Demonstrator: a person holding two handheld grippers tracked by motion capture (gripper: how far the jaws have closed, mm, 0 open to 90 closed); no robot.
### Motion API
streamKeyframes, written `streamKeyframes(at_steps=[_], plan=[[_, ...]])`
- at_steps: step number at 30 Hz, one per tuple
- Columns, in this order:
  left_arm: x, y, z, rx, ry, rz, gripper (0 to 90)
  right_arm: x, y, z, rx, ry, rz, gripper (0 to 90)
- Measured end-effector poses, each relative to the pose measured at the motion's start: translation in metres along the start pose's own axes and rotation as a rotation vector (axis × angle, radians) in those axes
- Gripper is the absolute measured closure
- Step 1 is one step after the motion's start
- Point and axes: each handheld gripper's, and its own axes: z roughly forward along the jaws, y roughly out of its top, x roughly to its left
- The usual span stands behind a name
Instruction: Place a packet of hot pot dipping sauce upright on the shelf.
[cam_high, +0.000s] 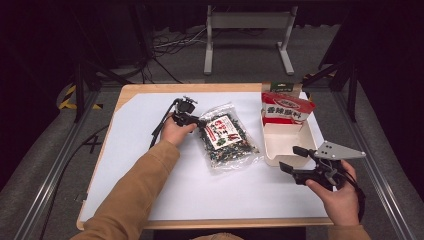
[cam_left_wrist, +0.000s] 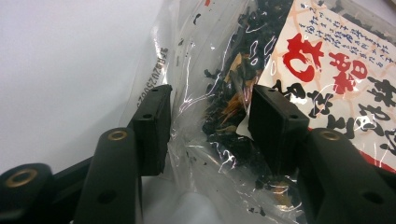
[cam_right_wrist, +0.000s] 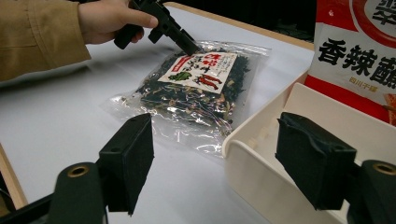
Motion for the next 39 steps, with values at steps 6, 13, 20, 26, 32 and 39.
streamKeyframes(at_steps=[6, 13, 20, 26, 32, 39], plan=[[-0.002, 0.0, -0.001, 0.007, 0.035, 0.007, 63.5, 0.0, 0.0, 0.0, -0.001, 0.002, 0.004, 28.7], [-0.006, 0.001, -0.002, 0.016, 0.058, 0.018, 71.7, -0.001, -0.001, 0.001, 0.001, 0.007, 0.009, 31.0], [-0.006, 0.001, -0.003, 0.011, 0.07, 0.009, 86.7, 0.0, -0.002, -0.002, -0.006, 0.015, 0.021, 42.2], [-0.008, 0.0, -0.007, -0.013, 0.066, 0.024, 87.5, -0.004, -0.002, -0.003, -0.017, 0.012, 0.043, 48.0], [-0.012, 0.0, -0.027, -0.058, 0.047, 0.043, 87.9, -0.005, 0.0, -0.001, -0.017, 0.039, 0.057, 51.3], [-0.023, 0.005, -0.053, -0.115, 0.044, 0.094, 88.2, -0.004, 0.004, -0.003, -0.023, 0.035, 0.047, 51.5]])
